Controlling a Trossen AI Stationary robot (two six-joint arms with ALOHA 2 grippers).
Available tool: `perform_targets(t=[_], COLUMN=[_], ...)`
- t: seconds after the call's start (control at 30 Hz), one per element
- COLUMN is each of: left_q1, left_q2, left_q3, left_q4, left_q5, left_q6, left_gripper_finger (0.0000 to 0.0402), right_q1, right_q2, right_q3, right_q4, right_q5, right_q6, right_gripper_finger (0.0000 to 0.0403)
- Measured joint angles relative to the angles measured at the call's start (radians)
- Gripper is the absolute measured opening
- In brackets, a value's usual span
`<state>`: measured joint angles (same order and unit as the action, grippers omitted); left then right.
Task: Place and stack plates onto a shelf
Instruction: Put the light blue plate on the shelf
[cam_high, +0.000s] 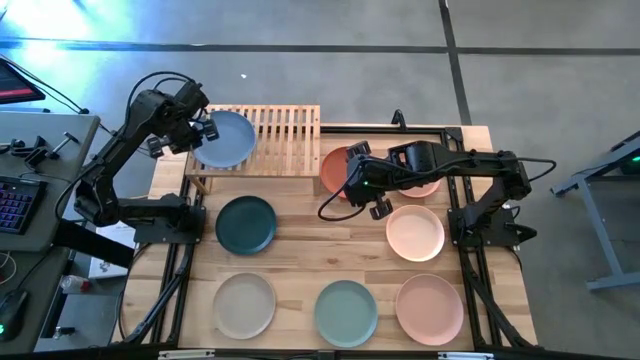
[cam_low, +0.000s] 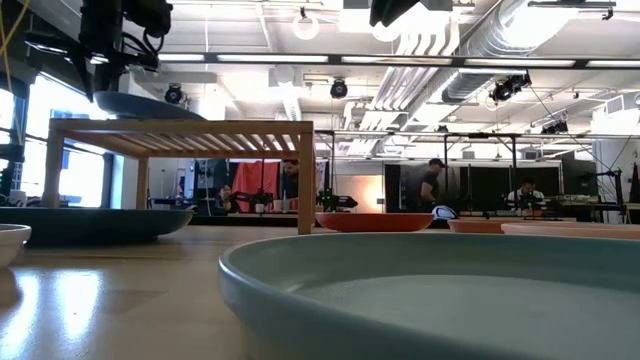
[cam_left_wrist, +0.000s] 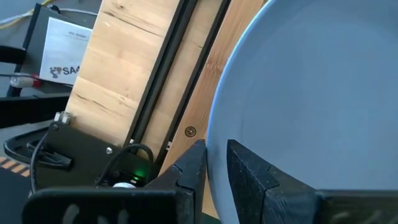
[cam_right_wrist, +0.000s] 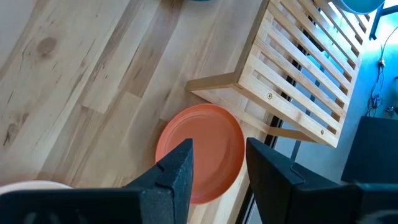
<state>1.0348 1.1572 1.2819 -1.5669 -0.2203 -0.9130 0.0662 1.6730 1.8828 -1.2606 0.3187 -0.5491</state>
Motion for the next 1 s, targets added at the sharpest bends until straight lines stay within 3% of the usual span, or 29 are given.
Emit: perform_targets(t=[0.33,0.6,1.0], left_q1=[0.0,0.0,0.0], left_q2=[-0.001,-0.001,-0.001], left_q3=[0.0,0.0,0.0], left_q4=[0.0,0.003,0.016], left_q5=[0.033,0.095,0.081], left_q6=[0.105,0.106,0.076], left_gripper_finger=[0.0056,0.0058,0.0091], right_q1=[0.0,0.0,0.0], right_q2=[0.0,0.0,0.0], right_q3=[0.0,0.0,0.0], right_q4=[0.0,0.0,-0.004], right_q5=[0.0,0.0,0.0], right_q6=[0.0,0.001,0.054], right_gripper_finger=[0.0124,0.0124,0.0124])
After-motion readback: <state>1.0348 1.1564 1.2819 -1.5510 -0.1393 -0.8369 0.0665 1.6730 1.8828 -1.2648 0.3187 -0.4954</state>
